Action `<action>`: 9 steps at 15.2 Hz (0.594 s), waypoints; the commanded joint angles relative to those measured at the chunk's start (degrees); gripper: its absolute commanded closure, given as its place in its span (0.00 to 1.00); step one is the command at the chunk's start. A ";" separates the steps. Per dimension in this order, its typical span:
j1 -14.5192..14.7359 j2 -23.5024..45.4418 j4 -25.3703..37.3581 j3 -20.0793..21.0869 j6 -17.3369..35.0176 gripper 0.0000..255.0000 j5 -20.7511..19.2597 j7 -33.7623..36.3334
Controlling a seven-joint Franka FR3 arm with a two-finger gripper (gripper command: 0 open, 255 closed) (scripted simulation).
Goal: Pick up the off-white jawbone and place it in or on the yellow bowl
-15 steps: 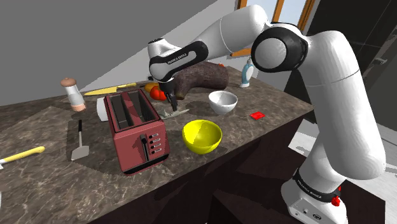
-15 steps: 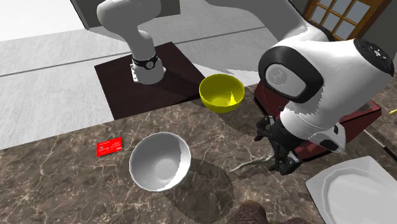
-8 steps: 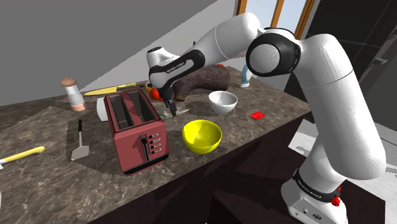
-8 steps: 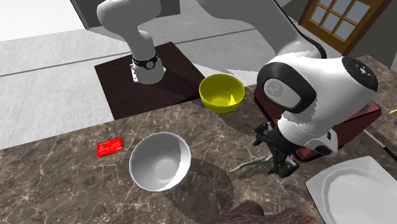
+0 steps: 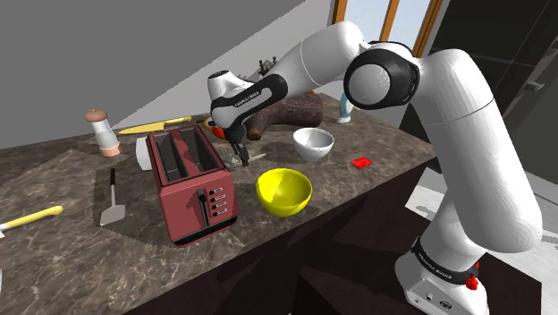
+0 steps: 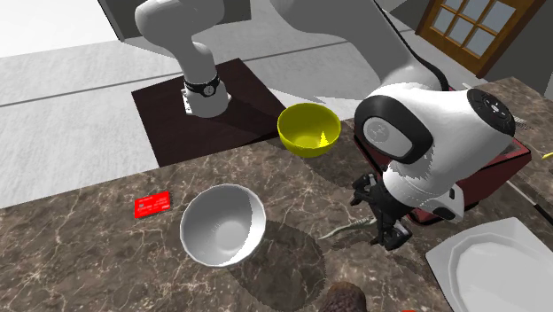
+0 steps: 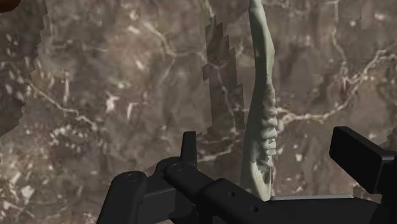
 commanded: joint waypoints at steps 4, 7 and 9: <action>0.00 0.00 0.00 0.00 0.00 1.00 0.00 0.00; 0.00 0.00 0.00 0.00 0.00 1.00 0.00 0.00; 0.00 0.00 0.00 0.00 0.00 1.00 0.00 0.00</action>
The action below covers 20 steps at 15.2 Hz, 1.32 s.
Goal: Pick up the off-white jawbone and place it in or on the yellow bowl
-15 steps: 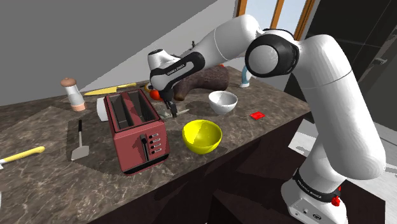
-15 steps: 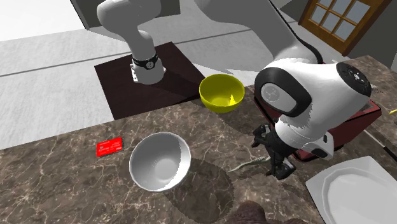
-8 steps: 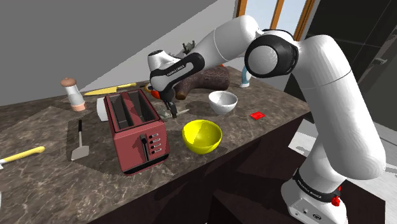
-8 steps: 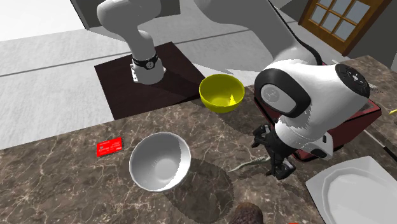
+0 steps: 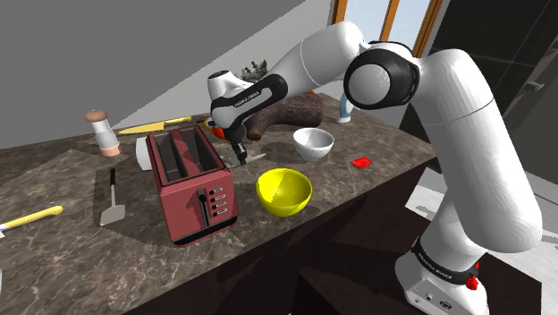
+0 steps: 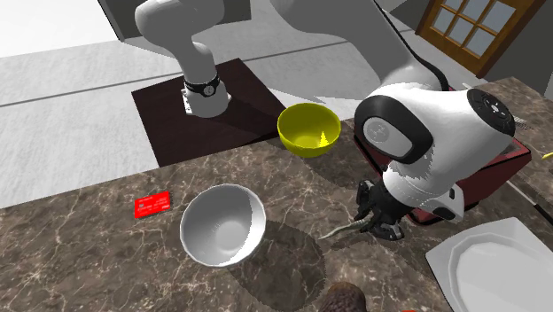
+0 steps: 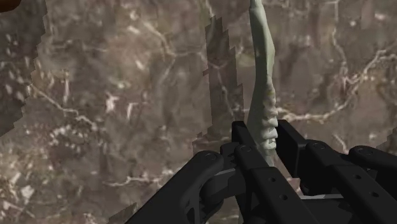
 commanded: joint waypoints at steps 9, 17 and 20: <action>0.01 -2.68 1.11 0.08 -3.76 1.00 0.19 -0.51; 0.04 -5.12 3.41 0.15 -8.45 1.00 0.40 -1.11; 0.06 -5.86 4.53 0.16 -10.31 1.00 0.48 -1.35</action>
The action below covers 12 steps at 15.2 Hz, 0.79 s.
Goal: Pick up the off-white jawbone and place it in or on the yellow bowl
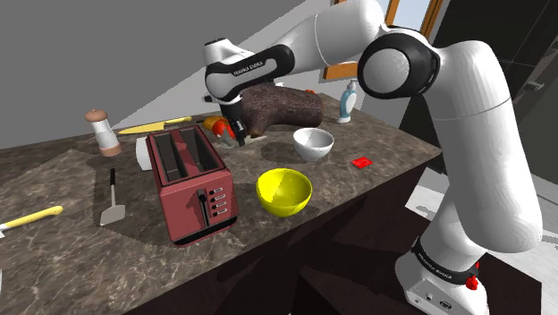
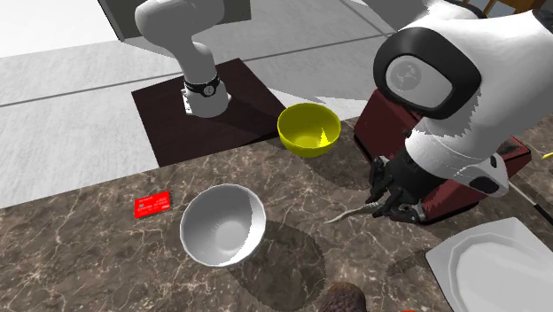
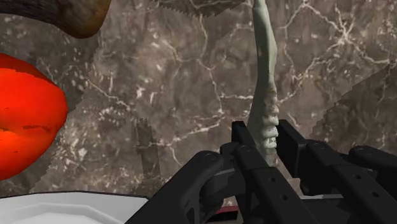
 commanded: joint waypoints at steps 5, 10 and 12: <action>0.04 -1.32 2.54 0.02 -3.85 1.00 0.14 -0.48; 0.08 -1.99 5.32 0.03 -7.27 1.00 0.24 -0.90; 0.10 -2.16 6.57 0.03 -8.69 1.00 0.27 -1.07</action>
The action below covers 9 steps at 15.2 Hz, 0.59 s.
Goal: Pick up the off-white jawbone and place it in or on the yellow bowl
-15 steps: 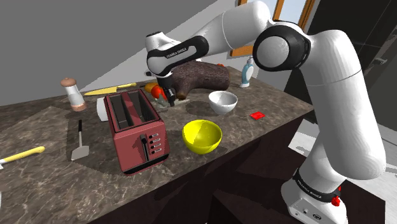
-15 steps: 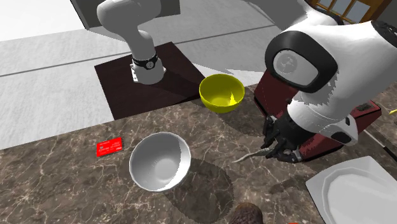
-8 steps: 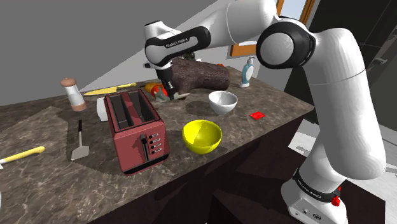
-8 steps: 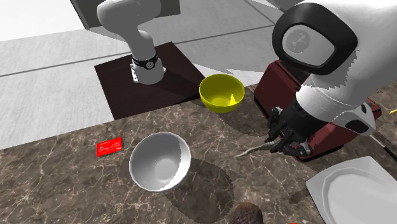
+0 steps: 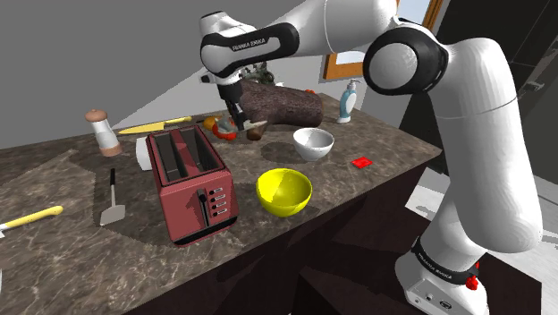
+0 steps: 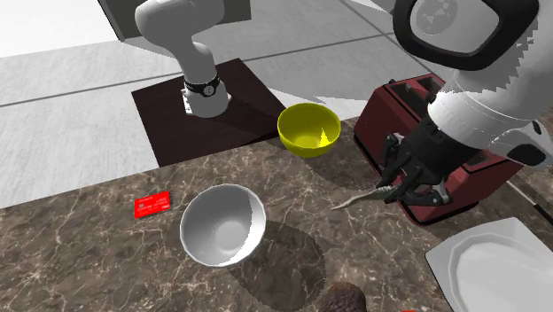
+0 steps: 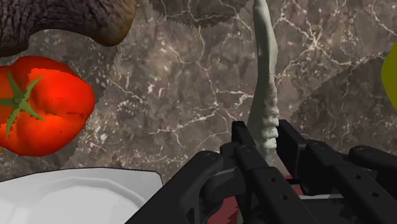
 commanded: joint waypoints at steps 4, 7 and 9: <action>0.33 -3.23 -2.58 0.12 -0.72 1.00 -0.02 0.35; 1.26 -10.89 -14.71 0.57 3.53 1.00 -0.20 2.31; 1.87 -15.41 -21.60 0.95 5.75 1.00 -0.28 3.61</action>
